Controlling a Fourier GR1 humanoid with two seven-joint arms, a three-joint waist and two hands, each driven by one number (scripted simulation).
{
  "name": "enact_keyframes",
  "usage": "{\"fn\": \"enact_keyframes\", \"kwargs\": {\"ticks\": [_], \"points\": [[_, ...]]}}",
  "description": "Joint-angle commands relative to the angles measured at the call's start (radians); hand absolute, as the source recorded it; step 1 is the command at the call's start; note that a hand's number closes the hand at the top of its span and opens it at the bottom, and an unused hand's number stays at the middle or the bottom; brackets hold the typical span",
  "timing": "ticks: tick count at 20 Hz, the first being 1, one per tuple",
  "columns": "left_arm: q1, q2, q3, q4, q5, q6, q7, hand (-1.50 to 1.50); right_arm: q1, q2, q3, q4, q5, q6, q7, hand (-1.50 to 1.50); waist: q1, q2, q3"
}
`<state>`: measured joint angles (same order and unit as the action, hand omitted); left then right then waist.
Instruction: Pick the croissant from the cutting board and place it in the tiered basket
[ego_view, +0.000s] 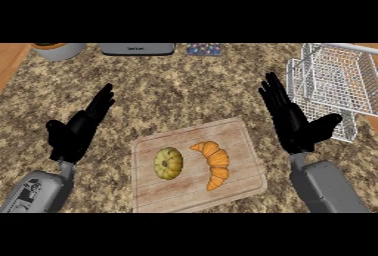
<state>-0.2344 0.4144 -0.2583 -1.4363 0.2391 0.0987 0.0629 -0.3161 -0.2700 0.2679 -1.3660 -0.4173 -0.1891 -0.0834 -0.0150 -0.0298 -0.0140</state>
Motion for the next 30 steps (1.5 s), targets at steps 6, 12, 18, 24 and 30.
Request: {"fn": "enact_keyframes", "kwargs": {"ticks": [6, 12, 18, 24, 30], "points": [[0.152, 0.084, 0.101, 0.1, 0.006, 0.056, 0.054, 0.0, 0.171, 0.211, 0.019, 0.137, -0.33, 0.373, -0.078, 1.5, 0.103, 0.064, 0.029], [0.234, 0.088, 0.159, 0.133, 0.072, 0.02, 0.035, 0.0, 0.263, 0.147, 0.039, 0.172, 0.007, 0.196, -0.403, -1.5, 0.025, 0.029, 0.012], [0.25, 0.099, 0.148, 0.123, 0.056, 0.009, 0.024, 0.0, 0.166, -0.128, 0.185, 0.203, 0.355, 0.029, -0.168, -1.5, 0.041, 0.024, 0.006], [0.239, 0.082, 0.151, 0.114, 0.051, 0.02, 0.041, 0.0, 0.011, -0.222, 0.27, 0.081, 0.333, 0.29, 0.148, -1.5, 0.028, 0.029, 0.012], [0.258, 0.078, 0.198, 0.126, 0.047, -0.016, 0.014, 0.0, -0.118, -0.137, 0.235, -0.037, 0.306, 0.355, 0.418, -1.5, 0.02, 0.029, 0.014]]}}
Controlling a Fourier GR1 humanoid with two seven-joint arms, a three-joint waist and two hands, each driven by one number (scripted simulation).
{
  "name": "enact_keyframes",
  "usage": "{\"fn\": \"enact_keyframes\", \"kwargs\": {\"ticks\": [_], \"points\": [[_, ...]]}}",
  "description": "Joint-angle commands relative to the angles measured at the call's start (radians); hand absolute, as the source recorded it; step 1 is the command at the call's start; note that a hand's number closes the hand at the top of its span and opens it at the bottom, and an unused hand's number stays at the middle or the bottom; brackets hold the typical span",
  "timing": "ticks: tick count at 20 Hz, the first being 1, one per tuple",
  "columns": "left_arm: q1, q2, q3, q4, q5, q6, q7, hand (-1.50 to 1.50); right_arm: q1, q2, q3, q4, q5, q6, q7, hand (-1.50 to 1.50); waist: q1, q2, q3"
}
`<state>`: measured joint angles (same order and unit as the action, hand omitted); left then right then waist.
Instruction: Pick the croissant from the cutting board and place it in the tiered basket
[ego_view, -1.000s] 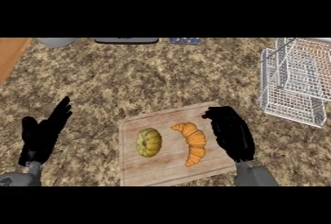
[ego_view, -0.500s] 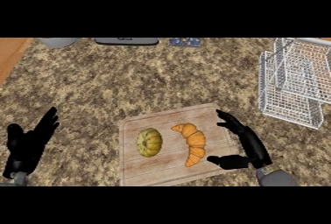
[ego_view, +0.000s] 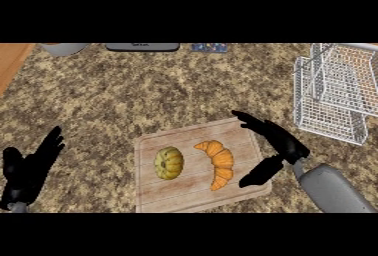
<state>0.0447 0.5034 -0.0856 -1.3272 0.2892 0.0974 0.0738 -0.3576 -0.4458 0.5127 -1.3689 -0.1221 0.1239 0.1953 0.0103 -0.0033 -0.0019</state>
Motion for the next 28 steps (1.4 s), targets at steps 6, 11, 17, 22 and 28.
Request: {"fn": "enact_keyframes", "kwargs": {"ticks": [6, 11, 17, 22, 28], "points": [[0.041, -0.028, 0.037, 0.011, -0.029, -0.03, -0.027, 0.0, -0.131, 0.095, -0.026, -0.072, -0.043, 0.137, 0.371, -1.5, -0.004, 0.002, 0.002], [0.006, -0.047, 0.036, -0.018, -0.051, -0.022, 0.026, 0.0, -0.103, 0.096, -0.006, -0.073, -0.007, 0.198, 0.463, -1.5, -0.007, 0.002, 0.002], [0.002, -0.04, 0.089, 0.012, -0.063, -0.088, 0.017, 0.0, -0.088, 0.079, -0.093, -0.111, 0.025, 0.275, 0.564, -1.5, -0.009, 0.003, 0.002], [-0.024, -0.069, 0.103, -0.042, -0.093, -0.061, 0.088, 0.0, -0.053, 0.066, -0.193, -0.017, 0.021, 0.388, 0.441, -1.5, -0.008, 0.003, 0.002], [-0.013, -0.096, 0.135, -0.045, -0.122, -0.103, 0.089, 0.0, -0.016, 0.15, -0.211, 0.037, 0.122, 0.41, 0.398, -1.5, -0.006, 0.004, 0.002]]}}
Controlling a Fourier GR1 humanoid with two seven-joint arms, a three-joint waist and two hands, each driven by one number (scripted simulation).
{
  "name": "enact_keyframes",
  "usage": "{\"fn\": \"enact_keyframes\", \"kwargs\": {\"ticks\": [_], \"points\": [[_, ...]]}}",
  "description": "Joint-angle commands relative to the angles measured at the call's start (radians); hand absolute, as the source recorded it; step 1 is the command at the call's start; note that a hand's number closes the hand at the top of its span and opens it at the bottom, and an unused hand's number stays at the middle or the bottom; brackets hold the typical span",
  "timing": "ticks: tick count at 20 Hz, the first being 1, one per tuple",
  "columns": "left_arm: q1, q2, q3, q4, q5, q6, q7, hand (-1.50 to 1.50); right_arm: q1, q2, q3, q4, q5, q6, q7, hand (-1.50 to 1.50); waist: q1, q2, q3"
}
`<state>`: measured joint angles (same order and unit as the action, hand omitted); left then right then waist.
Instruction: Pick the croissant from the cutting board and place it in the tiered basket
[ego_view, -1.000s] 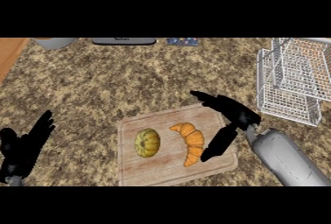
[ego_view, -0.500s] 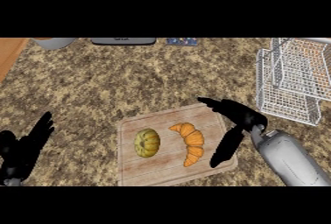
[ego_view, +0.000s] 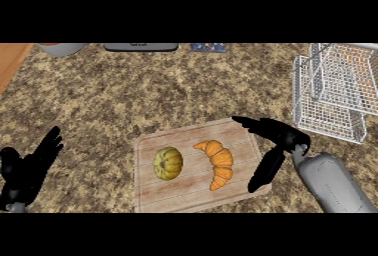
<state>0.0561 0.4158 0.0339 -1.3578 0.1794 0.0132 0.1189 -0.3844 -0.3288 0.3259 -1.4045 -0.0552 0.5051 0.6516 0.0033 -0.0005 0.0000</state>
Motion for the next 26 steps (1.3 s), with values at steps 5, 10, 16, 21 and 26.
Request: {"fn": "enact_keyframes", "kwargs": {"ticks": [5, 10, 16, 21, 26], "points": [[0.0, -0.031, 0.037, -0.058, -0.042, -0.024, 0.049, 0.0, 0.004, 0.05, -0.093, 0.135, 0.097, 0.065, -0.164, -1.5, 0.003, 0.001, 0.0], [-0.028, -0.034, 0.079, 0.011, -0.043, -0.091, 0.016, 0.0, 0.0, 0.177, -0.042, 0.136, 0.216, -0.017, -0.144, -1.5, 0.001, 0.001, 0.0], [0.031, -0.098, 0.096, -0.058, -0.108, -0.064, 0.022, 0.0, 0.036, 0.185, -0.103, 0.123, 0.253, 0.041, -0.175, -1.5, 0.0, 0.0, 0.0], [-0.026, -0.094, 0.109, 0.022, -0.135, -0.093, -0.006, 0.0, 0.014, 0.275, -0.086, 0.138, 0.288, -0.005, -0.114, -1.5, -0.001, 0.001, 0.0], [-0.035, -0.103, 0.124, -0.038, -0.133, -0.081, 0.067, 0.0, -0.04, 0.312, -0.106, 0.287, 0.342, -0.042, -0.22, -1.5, 0.003, 0.002, 0.0]]}}
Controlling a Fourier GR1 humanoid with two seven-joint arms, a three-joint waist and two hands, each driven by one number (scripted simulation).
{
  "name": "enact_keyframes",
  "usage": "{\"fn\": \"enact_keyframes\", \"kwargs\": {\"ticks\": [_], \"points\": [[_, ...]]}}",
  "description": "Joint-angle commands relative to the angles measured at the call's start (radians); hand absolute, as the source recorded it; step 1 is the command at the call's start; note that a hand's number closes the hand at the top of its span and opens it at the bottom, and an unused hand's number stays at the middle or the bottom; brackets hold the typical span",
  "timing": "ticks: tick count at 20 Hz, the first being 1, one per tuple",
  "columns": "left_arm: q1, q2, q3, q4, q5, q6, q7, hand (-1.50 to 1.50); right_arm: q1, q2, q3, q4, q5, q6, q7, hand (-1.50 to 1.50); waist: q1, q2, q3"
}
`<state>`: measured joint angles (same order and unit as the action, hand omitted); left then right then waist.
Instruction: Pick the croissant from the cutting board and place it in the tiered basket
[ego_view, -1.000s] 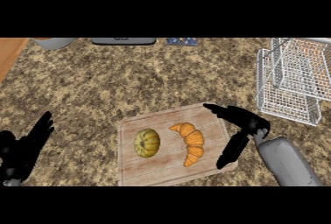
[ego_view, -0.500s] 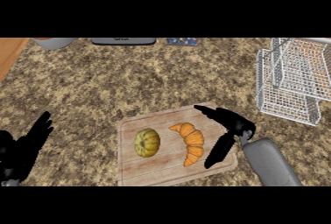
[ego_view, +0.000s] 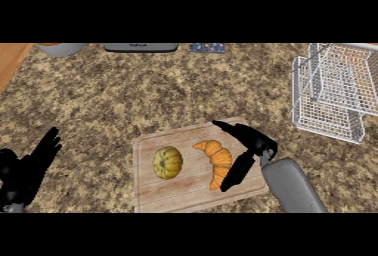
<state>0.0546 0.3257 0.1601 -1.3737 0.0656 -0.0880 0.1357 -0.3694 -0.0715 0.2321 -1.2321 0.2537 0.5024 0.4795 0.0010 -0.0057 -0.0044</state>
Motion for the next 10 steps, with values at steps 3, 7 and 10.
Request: {"fn": "enact_keyframes", "kwargs": {"ticks": [3, 7, 10], "points": [[0.027, -0.045, -0.003, -0.047, -0.037, 0.022, 0.012, 0.0, -0.011, 0.065, 0.01, 0.094, 0.062, -0.033, -0.051, -1.5, 0.005, 0.006, 0.005], [-0.065, -0.035, 0.002, -0.029, -0.031, 0.017, 0.076, 0.0, -0.052, 0.069, 0.036, 0.114, 0.03, -0.015, -0.017, -1.5, 0.004, 0.006, 0.005], [-0.023, -0.013, 0.03, 0.054, -0.038, -0.024, -0.031, 0.0, -0.009, 0.065, 0.034, 0.197, 0.09, -0.008, -0.165, -1.5, 0.006, 0.008, 0.004]]}}
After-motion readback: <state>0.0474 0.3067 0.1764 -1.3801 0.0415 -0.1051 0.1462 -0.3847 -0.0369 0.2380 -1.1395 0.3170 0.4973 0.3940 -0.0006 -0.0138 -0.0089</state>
